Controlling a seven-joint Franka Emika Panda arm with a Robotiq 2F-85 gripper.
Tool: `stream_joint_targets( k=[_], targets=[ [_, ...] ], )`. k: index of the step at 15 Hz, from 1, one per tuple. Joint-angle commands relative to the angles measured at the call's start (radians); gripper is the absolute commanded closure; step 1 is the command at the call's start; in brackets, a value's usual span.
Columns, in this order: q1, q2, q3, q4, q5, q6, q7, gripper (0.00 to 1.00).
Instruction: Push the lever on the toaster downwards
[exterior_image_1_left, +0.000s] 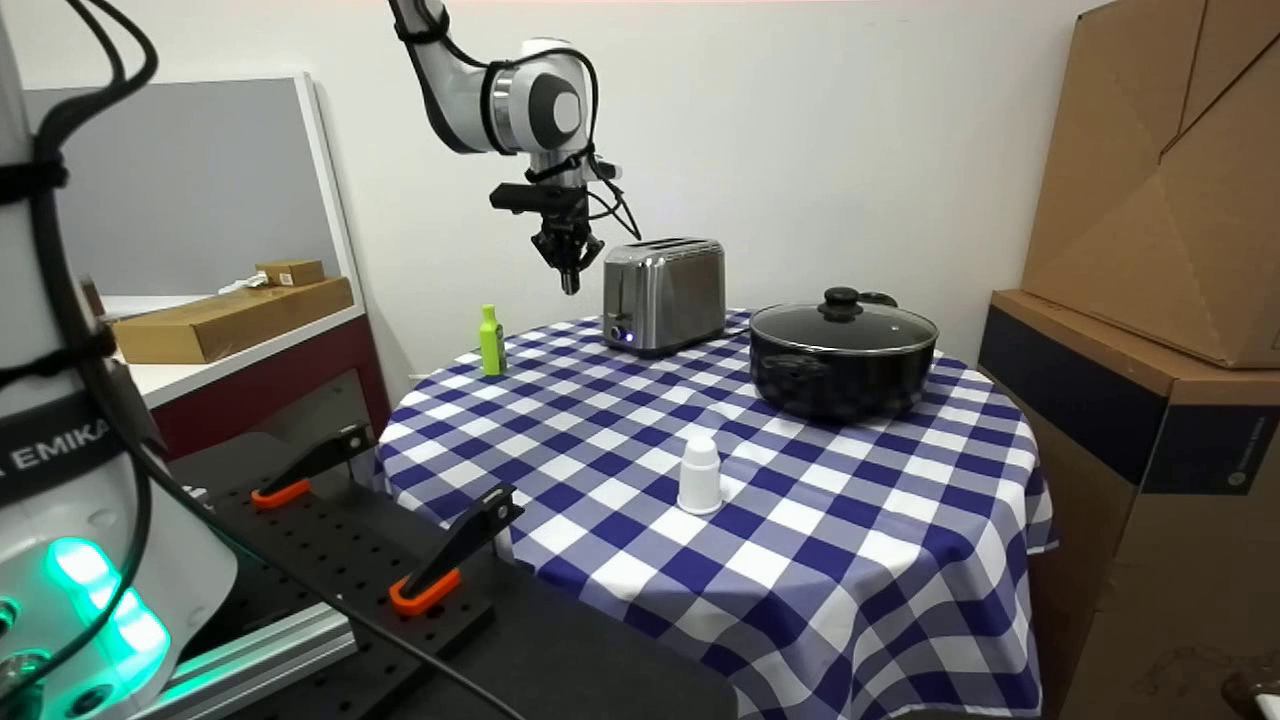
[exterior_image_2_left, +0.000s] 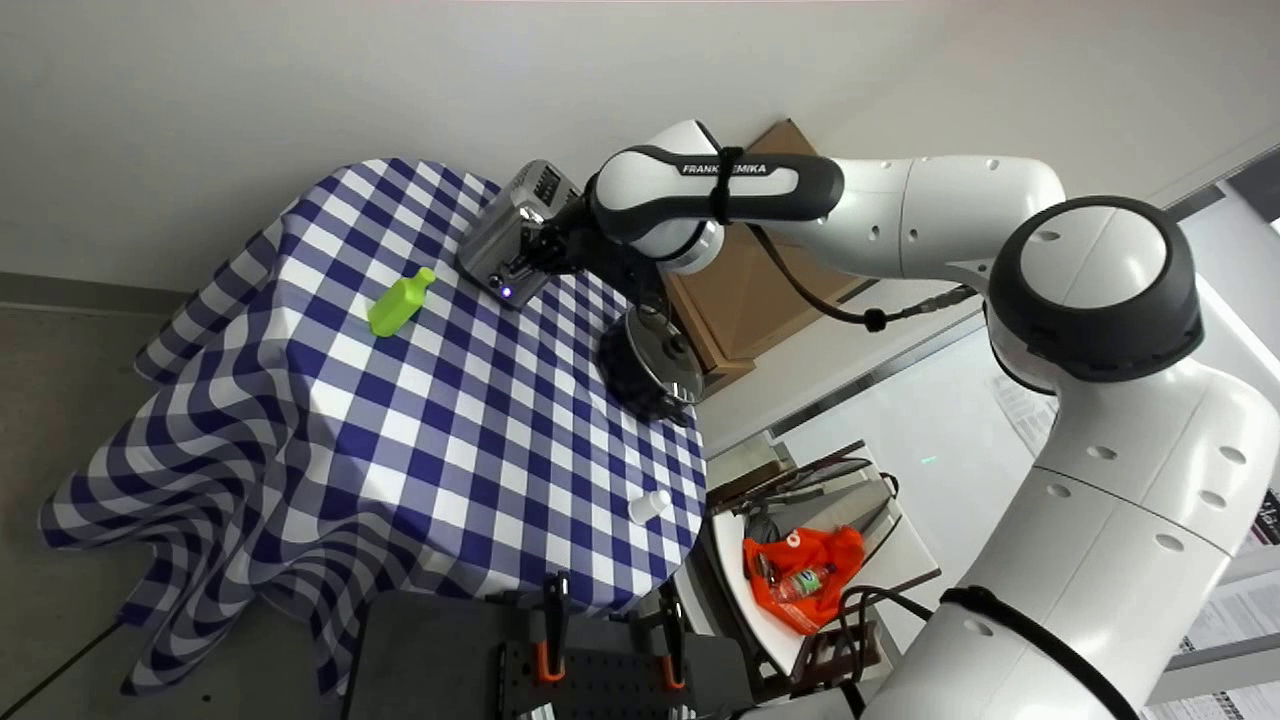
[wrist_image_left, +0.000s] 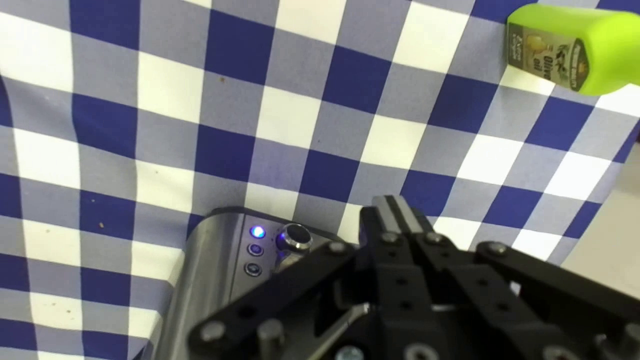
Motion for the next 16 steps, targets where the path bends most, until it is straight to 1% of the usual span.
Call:
stream_joint_targets(
  k=[1, 2, 3, 5, 6, 8, 9, 12, 13, 15, 16],
  targets=[
    [-0.064, -0.111, 0.036, -0.069, 0.114, -0.102, -0.131, 1.00],
    [-0.076, -0.129, 0.042, -0.074, 0.144, -0.126, -0.160, 0.84],
    [-0.085, -0.145, 0.044, -0.079, 0.170, -0.146, -0.183, 0.73],
    [-0.088, -0.179, 0.035, -0.092, 0.200, -0.175, -0.207, 0.60],
    [-0.087, -0.196, 0.029, -0.100, 0.209, -0.183, -0.214, 0.52],
    [-0.081, -0.231, 0.016, -0.120, 0.210, -0.199, -0.205, 0.39],
    [-0.075, -0.250, 0.006, -0.137, 0.204, -0.200, -0.189, 0.31],
    [-0.041, -0.301, -0.038, -0.189, 0.141, -0.200, -0.114, 0.09],
    [-0.013, -0.316, -0.070, -0.212, 0.084, -0.188, -0.049, 0.01],
    [0.025, -0.340, -0.108, -0.244, -0.014, -0.189, 0.057, 0.00],
    [0.035, -0.348, -0.116, -0.255, -0.049, -0.199, 0.091, 0.00]
  ],
)
